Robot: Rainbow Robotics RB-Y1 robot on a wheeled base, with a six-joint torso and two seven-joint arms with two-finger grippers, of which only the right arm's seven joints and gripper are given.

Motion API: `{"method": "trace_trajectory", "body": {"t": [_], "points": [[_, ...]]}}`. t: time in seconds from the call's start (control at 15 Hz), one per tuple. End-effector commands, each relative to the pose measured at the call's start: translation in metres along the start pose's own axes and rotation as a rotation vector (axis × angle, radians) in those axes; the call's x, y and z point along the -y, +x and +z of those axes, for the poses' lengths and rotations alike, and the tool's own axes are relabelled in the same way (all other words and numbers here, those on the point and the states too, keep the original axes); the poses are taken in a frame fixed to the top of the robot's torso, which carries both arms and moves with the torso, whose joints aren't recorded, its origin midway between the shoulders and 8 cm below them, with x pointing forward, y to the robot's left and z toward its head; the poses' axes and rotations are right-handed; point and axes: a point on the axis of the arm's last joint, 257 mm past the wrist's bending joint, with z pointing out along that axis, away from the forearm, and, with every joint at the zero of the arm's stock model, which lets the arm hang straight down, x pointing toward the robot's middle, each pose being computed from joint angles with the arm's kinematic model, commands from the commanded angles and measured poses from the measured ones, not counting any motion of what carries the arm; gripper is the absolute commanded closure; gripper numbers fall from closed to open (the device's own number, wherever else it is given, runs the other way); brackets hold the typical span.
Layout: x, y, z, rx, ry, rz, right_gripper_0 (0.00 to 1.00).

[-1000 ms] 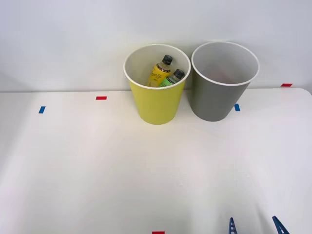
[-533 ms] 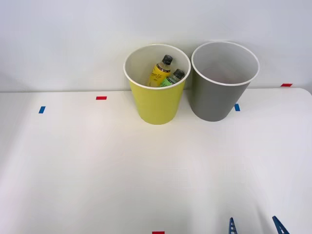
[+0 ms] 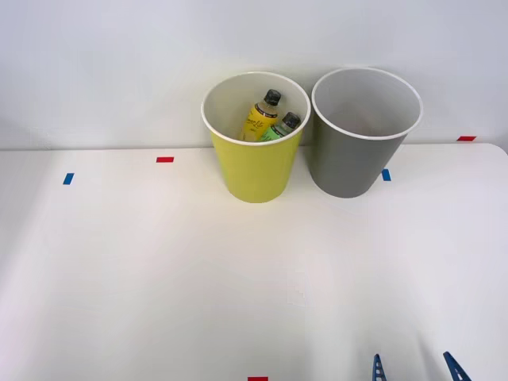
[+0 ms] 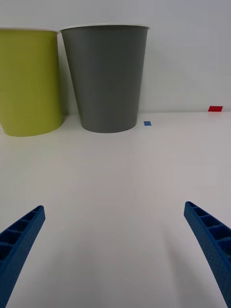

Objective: Put cans in the gray bin, plastic bottles in the light green bin

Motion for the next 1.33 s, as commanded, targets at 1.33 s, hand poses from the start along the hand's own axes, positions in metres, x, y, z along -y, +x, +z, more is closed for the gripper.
{"method": "trace_trajectory", "body": {"t": [1.33], "points": [[0.0000,0.0000,0.0000,0.000,0.000,0.000,0.00]]}}
